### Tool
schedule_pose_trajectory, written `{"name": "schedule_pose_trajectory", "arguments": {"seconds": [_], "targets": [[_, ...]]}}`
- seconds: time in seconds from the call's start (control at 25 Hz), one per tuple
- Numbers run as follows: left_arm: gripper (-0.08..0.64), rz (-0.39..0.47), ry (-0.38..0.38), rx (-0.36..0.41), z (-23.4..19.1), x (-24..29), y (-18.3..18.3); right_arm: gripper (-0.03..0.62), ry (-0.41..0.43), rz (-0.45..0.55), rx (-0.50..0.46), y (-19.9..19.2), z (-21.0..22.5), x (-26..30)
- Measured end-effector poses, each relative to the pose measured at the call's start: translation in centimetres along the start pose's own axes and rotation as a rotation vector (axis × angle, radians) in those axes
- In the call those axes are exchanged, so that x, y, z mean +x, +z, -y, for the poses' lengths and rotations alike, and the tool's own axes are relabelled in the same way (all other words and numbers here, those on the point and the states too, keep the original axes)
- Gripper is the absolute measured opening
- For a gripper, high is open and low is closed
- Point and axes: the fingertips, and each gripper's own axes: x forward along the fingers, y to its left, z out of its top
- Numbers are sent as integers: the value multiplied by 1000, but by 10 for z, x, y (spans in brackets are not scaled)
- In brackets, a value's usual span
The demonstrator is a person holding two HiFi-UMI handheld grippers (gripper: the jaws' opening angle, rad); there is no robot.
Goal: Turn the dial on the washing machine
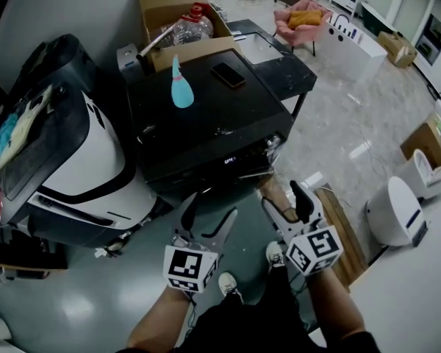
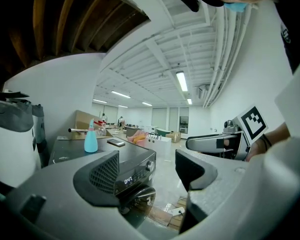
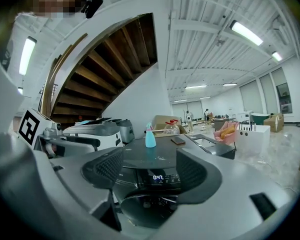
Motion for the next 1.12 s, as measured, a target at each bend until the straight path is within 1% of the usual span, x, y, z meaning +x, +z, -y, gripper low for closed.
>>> {"name": "schedule_pose_trajectory", "arguments": {"seconds": [0.12, 0.2, 0.52, 0.72, 0.92, 1.12], "targets": [[333, 26, 33, 9, -1, 13, 0, 319, 35, -12, 2, -5, 13, 10], [333, 14, 59, 3, 0, 24, -1, 319, 52, -22, -4, -9, 26, 17], [333, -11, 154, -18, 5, 73, -7, 319, 117, -58, -98, -25, 79, 55], [333, -50, 182, -34, 12, 104, -25, 319, 142, -91, -161, -48, 114, 78], [333, -118, 218, -69, 19, 129, -43, 319, 167, -150, -148, -72, 140, 97], [333, -127, 253, -89, 18, 154, -62, 319, 189, -216, -144, -96, 158, 119]]}}
